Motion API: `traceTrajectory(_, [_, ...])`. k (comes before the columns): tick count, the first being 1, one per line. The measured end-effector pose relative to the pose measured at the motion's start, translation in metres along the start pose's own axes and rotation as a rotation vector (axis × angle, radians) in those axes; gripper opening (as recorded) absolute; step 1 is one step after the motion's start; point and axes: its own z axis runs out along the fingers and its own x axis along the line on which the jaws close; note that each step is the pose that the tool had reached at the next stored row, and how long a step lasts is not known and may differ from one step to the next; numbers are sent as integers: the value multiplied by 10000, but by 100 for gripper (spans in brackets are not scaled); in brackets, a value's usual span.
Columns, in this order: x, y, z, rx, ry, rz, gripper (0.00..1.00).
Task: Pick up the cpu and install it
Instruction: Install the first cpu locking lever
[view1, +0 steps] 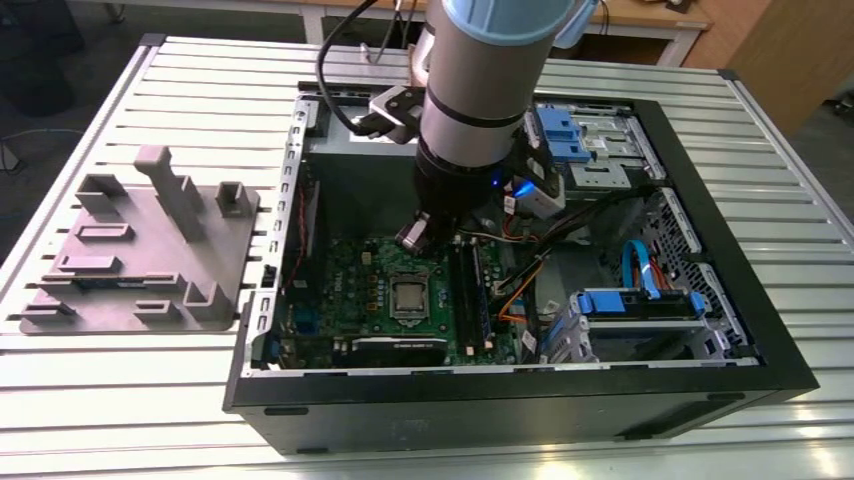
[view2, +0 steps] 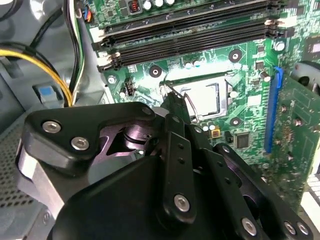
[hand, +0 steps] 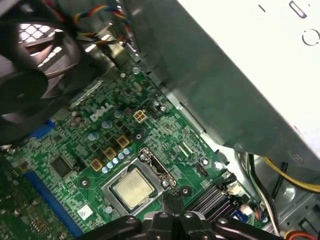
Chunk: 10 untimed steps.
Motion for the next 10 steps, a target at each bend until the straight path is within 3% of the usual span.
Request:
traceTrajectory(5, [-1,-3,47,22,2,617,10])
traceTrajectory(10, [13,11,82,111,81,977,10])
